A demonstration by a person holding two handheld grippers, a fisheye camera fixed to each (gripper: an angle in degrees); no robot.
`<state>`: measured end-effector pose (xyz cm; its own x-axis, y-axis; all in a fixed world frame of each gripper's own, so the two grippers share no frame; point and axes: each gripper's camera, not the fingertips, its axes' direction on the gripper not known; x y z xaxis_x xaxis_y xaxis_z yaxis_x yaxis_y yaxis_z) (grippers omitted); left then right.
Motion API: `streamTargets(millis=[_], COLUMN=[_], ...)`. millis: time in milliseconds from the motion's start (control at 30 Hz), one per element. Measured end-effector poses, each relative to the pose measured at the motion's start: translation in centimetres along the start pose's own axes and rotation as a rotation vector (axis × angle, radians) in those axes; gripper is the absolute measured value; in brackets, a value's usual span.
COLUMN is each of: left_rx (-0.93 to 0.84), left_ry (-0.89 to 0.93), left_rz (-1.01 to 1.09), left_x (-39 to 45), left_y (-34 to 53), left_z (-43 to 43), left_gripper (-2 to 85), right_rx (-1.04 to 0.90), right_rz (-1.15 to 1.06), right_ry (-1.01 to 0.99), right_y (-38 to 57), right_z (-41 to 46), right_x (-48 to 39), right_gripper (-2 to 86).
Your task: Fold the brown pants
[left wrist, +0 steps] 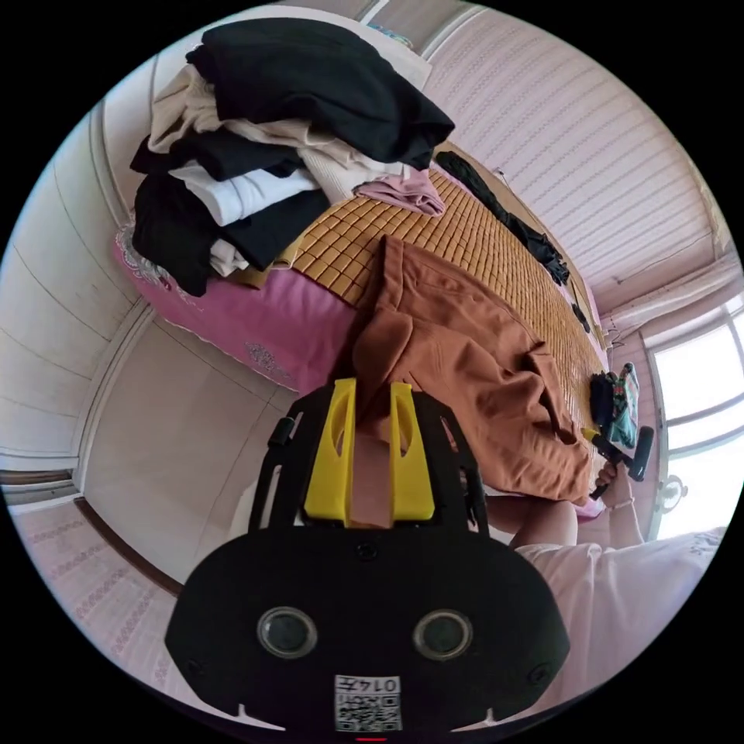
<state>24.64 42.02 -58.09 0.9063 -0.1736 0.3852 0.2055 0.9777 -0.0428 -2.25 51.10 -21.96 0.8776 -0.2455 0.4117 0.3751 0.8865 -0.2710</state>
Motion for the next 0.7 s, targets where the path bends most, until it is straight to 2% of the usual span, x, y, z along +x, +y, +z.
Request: streamTargets(millis=[67, 167, 267, 333, 367, 433, 533, 633, 700], left_rx=[0.03, 0.118, 0.118, 0.067, 0.049, -0.031, -0.068, -0.148, -0.179], left_ry=[-0.053, -0.124, -0.1, -0.092, -0.085, -0.064, -0.086, -0.221, -0.236], left_rz=[0.025, 0.064, 0.114, 0.111, 0.106, 0.08, 0.105, 0.112, 0.081], left_x=[0.6, 2.1, 4.1, 5.7, 6.0, 7.2, 9.5, 11.5, 11.8], left_y=[-0.6, -2.8, -6.6, -10.2, -11.1, -14.5, -18.0, -20.4, -21.3], left_z=[-0.9, -2.0, 0.3, 4.2, 5.2, 9.6, 13.8, 18.2, 20.2], left_gripper=[6.9, 6.5, 8.3, 9.6, 9.7, 10.3, 11.7, 13.6, 13.6], right_rx=[0.07, 0.0, -0.041, -0.086, -0.028, -0.054, -0.125, -0.015, 0.091], right_rz=[0.03, 0.128, 0.188, 0.269, 0.304, 0.332, 0.215, 0.18, 0.181], right_ry=[0.218, 0.352, 0.426, 0.41, 0.425, 0.403, 0.37, 0.351, 0.338], right_y=[-0.2, -2.3, -3.9, -4.1, -4.0, -4.4, -4.8, -4.3, -4.1], right_z=[-1.5, 0.2, 3.6, 5.7, 5.7, 5.9, 6.2, 2.6, -1.2], right_x=[1.8, 5.0, 7.7, 9.2, 9.3, 9.3, 8.4, 8.2, 8.5], right_gripper=[10.9, 14.6, 10.1, 7.7, 6.7, 4.3, 0.5, -0.3, -0.5])
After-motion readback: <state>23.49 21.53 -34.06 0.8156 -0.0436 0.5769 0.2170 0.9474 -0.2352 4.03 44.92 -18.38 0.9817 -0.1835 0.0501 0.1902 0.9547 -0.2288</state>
